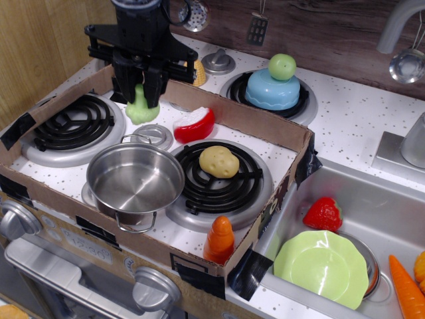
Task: Put broccoli in pot
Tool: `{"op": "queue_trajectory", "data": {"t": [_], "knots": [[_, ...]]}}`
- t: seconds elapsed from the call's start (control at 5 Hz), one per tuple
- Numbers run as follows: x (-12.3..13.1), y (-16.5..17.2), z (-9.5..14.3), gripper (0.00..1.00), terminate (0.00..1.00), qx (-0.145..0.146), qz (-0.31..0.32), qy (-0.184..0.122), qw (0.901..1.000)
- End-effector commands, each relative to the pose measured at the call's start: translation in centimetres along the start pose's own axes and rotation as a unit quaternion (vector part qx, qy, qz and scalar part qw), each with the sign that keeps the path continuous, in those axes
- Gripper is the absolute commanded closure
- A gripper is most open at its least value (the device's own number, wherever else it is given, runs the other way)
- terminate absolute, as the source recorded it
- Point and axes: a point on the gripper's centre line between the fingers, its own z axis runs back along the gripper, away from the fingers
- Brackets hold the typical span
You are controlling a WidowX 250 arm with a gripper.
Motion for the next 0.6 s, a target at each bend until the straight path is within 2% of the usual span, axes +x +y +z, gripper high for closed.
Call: {"op": "queue_trajectory", "data": {"t": [0.0, 0.2, 0.4], "knots": [[-1.9, -1.5, 0.5, 1.00, 0.00, -0.007, 0.033, -0.024, 0.9992], [-2.7, -1.5, 0.3, 1.00, 0.00, -0.009, 0.042, -0.006, 0.9990], [-3.2, -1.1, 0.2, 0.00, 0.00, -0.029, 0.050, 0.004, 0.9983]]}}
